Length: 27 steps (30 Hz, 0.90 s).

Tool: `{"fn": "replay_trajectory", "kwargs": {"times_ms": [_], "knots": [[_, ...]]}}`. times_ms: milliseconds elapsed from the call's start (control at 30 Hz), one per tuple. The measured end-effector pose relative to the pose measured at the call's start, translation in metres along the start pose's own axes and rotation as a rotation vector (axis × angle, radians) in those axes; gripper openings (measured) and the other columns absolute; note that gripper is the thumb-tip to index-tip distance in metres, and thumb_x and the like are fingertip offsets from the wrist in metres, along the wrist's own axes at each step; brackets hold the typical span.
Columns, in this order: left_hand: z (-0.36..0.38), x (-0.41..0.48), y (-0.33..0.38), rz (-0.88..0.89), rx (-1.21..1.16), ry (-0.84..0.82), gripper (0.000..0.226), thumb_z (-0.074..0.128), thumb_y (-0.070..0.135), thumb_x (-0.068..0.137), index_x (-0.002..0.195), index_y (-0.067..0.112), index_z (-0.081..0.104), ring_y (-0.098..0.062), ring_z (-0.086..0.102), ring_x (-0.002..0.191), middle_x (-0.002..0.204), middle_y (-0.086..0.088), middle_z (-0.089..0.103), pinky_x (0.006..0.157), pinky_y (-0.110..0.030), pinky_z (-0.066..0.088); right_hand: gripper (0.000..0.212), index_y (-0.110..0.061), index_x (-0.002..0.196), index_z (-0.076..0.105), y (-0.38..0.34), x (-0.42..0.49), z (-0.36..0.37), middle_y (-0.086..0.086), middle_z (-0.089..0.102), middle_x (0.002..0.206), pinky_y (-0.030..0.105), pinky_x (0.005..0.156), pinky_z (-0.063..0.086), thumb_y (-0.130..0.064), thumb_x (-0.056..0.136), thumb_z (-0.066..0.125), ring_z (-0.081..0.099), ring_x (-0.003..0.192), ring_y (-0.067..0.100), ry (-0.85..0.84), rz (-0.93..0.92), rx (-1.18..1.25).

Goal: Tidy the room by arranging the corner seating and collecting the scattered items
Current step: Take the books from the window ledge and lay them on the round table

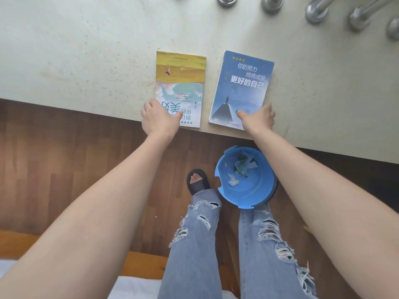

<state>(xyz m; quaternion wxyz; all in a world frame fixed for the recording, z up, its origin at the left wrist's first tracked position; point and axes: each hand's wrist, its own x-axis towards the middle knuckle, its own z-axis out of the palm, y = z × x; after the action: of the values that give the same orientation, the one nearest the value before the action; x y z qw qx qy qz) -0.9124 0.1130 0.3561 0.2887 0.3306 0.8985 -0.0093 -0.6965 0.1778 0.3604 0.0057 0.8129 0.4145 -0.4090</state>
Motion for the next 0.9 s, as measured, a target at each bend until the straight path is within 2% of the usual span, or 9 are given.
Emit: {"fn": "replay_trajectory", "kwargs": {"times_ms": [133, 333, 600, 733, 900], "knots": [[0.018, 0.009, 0.001, -0.009, 0.021, -0.012, 0.084, 0.067, 0.056, 0.078, 0.137, 0.004, 0.035, -0.027, 0.037, 0.131, 0.139, -0.011, 0.042, 0.102, -0.039, 0.037, 0.106, -0.006, 0.154, -0.004, 0.001, 0.007, 0.018, 0.011, 0.01, 0.16, 0.037, 0.116, 0.019, -0.04, 0.086, 0.068, 0.013, 0.147, 0.03, 0.023, 0.024, 0.032], [0.033, 0.01, 0.003, -0.03, 0.004, 0.001, 0.097, 0.072, 0.052, 0.076, 0.142, -0.001, 0.024, -0.029, 0.034, 0.131, 0.142, -0.013, 0.035, 0.102, -0.039, 0.039, 0.11, -0.005, 0.154, -0.007, 0.001, 0.01, 0.036, 0.011, 0.011, 0.159, 0.036, 0.117, 0.017, -0.041, 0.084, 0.069, 0.014, 0.146, 0.031, 0.045, 0.056, 0.001], [0.035, 0.016, 0.003, -0.048, -0.003, 0.052, 0.096, 0.077, 0.049, 0.072, 0.139, -0.002, 0.029, -0.029, 0.038, 0.125, 0.136, -0.016, 0.038, 0.101, -0.036, 0.039, 0.11, -0.008, 0.152, 0.01, -0.004, 0.014, 0.037, 0.013, 0.023, 0.151, 0.035, 0.109, 0.029, -0.036, 0.073, 0.082, 0.026, 0.137, 0.031, 0.13, 0.111, -0.015], [0.031, 0.02, 0.003, -0.058, 0.002, 0.062, 0.088, 0.079, 0.05, 0.07, 0.13, 0.001, 0.038, -0.029, 0.039, 0.123, 0.132, -0.016, 0.041, 0.1, -0.035, 0.037, 0.101, -0.007, 0.142, 0.027, -0.007, 0.019, 0.033, 0.012, 0.028, 0.145, 0.034, 0.104, 0.033, -0.036, 0.066, 0.087, 0.031, 0.132, 0.03, 0.141, 0.152, 0.006], [0.028, 0.023, 0.002, -0.065, 0.013, 0.058, 0.09, 0.08, 0.052, 0.066, 0.127, 0.0, 0.039, -0.029, 0.04, 0.121, 0.13, -0.017, 0.041, 0.101, -0.035, 0.035, 0.098, -0.005, 0.132, 0.034, -0.004, 0.023, 0.031, 0.011, 0.03, 0.144, 0.036, 0.101, 0.035, -0.041, 0.06, 0.09, 0.032, 0.132, 0.028, 0.122, 0.21, 0.03]]}}
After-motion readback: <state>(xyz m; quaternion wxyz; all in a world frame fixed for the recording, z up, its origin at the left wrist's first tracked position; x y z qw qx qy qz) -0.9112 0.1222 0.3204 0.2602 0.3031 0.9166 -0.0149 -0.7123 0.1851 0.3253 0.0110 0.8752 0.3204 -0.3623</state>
